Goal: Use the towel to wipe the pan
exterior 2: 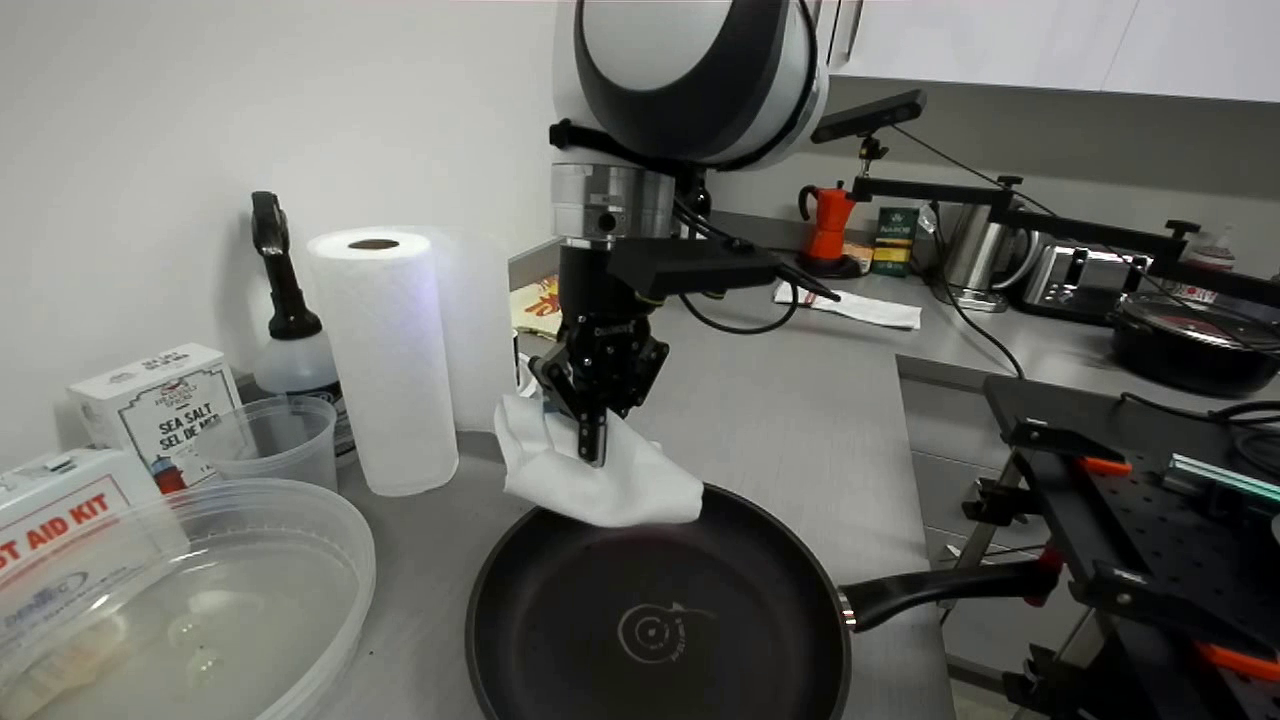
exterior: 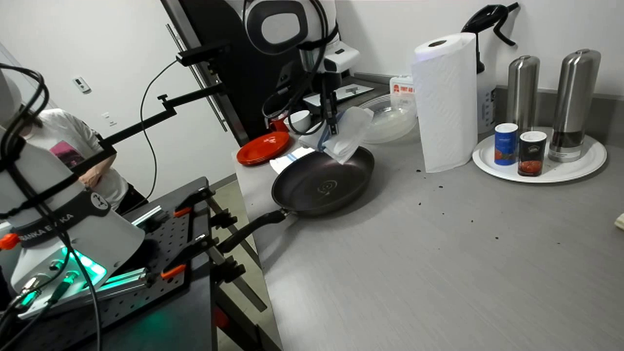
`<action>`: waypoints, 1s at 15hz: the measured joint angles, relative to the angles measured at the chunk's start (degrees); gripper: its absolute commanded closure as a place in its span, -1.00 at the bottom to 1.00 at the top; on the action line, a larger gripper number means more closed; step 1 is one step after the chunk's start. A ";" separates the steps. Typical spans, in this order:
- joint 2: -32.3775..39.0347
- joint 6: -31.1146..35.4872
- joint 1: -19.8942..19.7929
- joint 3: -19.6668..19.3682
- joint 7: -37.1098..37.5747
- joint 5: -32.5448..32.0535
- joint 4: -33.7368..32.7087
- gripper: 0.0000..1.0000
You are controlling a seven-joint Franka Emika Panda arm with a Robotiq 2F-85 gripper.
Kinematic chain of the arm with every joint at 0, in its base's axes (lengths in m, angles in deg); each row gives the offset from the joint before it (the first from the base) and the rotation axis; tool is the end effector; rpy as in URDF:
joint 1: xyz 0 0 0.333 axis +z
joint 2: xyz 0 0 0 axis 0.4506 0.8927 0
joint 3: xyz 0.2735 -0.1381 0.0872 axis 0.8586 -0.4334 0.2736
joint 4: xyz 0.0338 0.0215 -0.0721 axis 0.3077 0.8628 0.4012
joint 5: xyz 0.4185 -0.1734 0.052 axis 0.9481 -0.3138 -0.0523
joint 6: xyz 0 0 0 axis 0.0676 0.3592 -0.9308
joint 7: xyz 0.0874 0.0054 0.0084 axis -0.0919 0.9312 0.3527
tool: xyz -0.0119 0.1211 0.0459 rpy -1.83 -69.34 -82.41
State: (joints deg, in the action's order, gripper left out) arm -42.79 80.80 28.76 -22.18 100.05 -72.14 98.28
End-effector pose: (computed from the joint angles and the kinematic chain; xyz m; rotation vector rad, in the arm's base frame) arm 0.6095 0.0481 0.0797 -2.9148 0.6655 0.1208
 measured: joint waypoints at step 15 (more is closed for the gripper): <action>3.31 9.21 2.40 -4.07 0.32 -3.56 3.97 0.93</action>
State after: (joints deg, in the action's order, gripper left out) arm -39.48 90.01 31.16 -26.25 100.37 -75.71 102.26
